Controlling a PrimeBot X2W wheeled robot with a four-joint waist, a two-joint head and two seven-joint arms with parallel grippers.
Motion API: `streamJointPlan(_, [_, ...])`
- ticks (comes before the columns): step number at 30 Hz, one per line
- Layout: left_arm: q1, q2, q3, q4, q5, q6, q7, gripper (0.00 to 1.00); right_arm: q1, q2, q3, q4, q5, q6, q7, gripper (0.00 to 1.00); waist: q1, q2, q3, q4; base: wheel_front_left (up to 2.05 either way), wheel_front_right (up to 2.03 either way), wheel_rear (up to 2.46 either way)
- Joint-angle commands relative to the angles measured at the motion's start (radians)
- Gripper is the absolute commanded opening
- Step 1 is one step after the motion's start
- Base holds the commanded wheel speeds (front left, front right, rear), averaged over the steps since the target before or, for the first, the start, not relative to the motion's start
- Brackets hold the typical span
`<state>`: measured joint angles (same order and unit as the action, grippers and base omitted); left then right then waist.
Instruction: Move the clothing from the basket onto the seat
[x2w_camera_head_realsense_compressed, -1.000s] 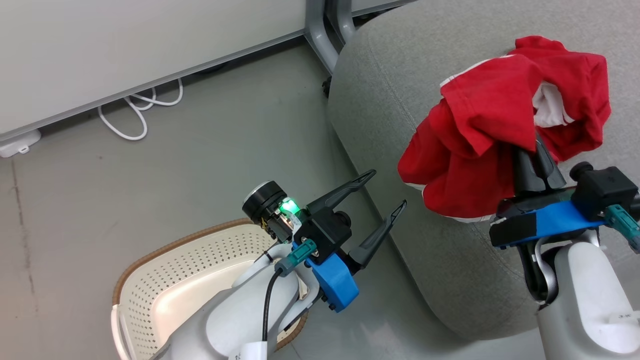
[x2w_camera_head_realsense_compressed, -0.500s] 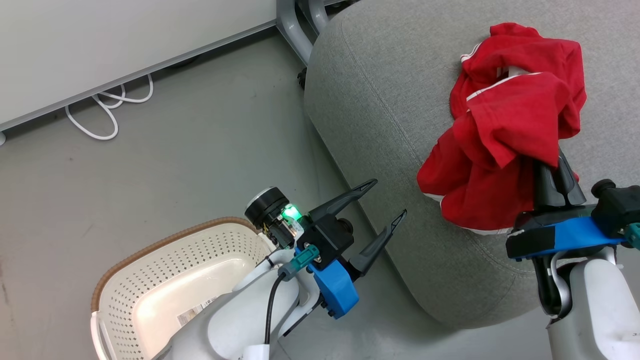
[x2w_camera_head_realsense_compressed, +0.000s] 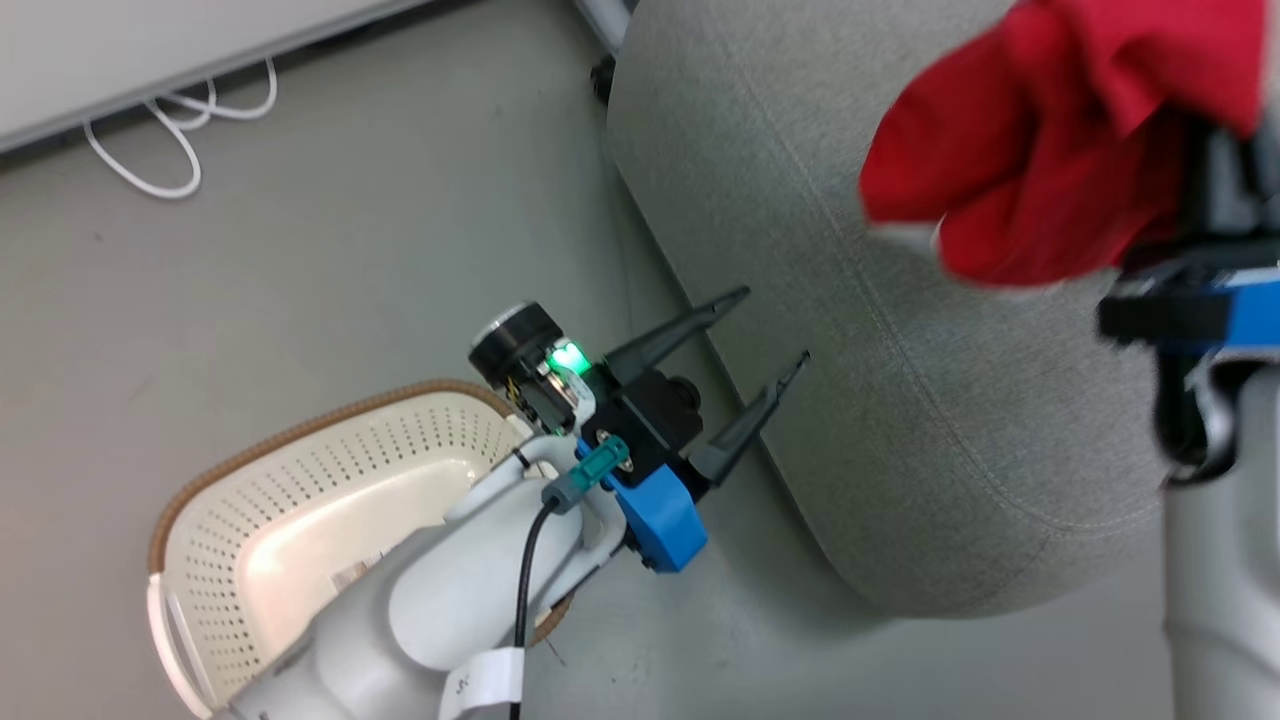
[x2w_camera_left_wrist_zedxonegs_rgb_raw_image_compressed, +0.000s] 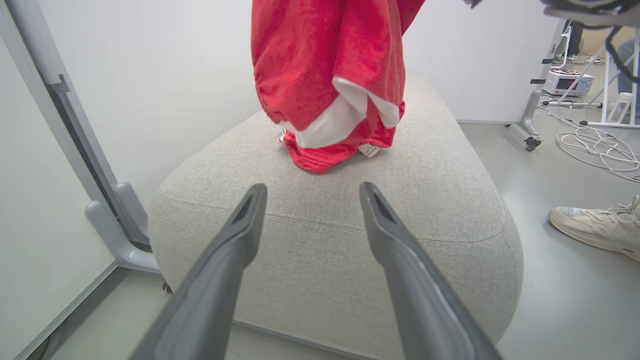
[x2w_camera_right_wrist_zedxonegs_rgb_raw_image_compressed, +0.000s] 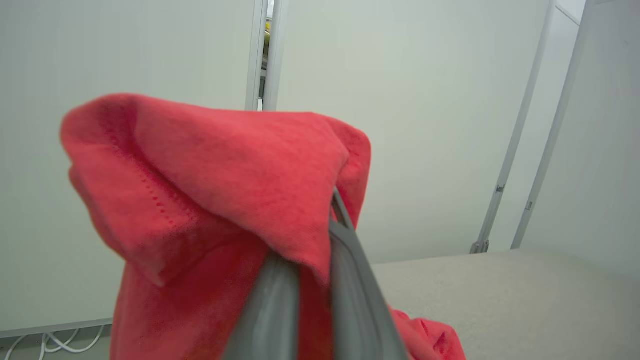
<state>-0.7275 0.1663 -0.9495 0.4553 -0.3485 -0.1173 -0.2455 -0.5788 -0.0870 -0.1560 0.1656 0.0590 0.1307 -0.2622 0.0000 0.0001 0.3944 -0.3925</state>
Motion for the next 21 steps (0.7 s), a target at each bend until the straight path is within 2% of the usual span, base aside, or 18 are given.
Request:
streamJointPlan(1, [-0.024, 0.021, 0.009, -0.006, 0.008, 0.008, 0.005, 1.00, -0.059, -0.009, -0.023, -0.015, 0.007, 0.000, -0.004, 0.00, 0.0000, -0.0001, 0.059, -0.001, 0.00, 0.00, 0.00])
streamJointPlan(6, [-0.083, 0.052, 0.009, -0.052, 0.033, 0.010, 0.040, 1.00, -0.240, -0.066, -0.147, -0.049, 0.017, 0.000, -0.004, 0.00, 0.0000, -0.0001, 0.185, 0.006, 0.00, 0.00, 0.00])
streamJointPlan(11, [-0.139, 0.084, 0.008, -0.099, 0.059, 0.011, 0.071, 1.00, -0.382, -0.166, -0.285, -0.031, 0.029, 0.000, -0.004, 0.00, 0.0000, -0.0001, 0.296, 0.020, 0.00, 0.00, 0.00])
streamJointPlan(12, [-0.139, 0.084, 0.008, -0.099, 0.059, 0.011, 0.071, 1.00, -0.382, -0.166, -0.285, -0.031, 0.029, 0.000, -0.004, 0.00, 0.0000, -0.0001, 0.296, 0.020, 0.00, 0.00, 0.00])
streamJointPlan(13, [-0.158, 0.092, 0.008, -0.120, 0.068, 0.014, 0.082, 1.00, -0.413, -0.208, -0.325, -0.010, 0.031, 0.000, -0.004, 0.00, 0.0000, -0.0001, 0.332, 0.026, 0.00, 0.00, 0.00])
streamJointPlan(15, [-0.174, 0.105, 0.009, -0.138, 0.076, 0.015, 0.091, 1.00, -0.434, -0.242, -0.363, 0.020, 0.034, 0.000, -0.004, 0.00, 0.0000, -0.0001, 0.363, 0.029, 0.00, 0.00, 0.00])
streamJointPlan(21, [-0.198, 0.128, 0.015, -0.174, 0.083, 0.021, 0.108, 1.00, -0.429, -0.273, -0.433, 0.131, 0.014, 0.000, -0.004, 0.00, 0.0000, -0.0001, 0.416, 0.031, 0.00, 0.00, 0.00])
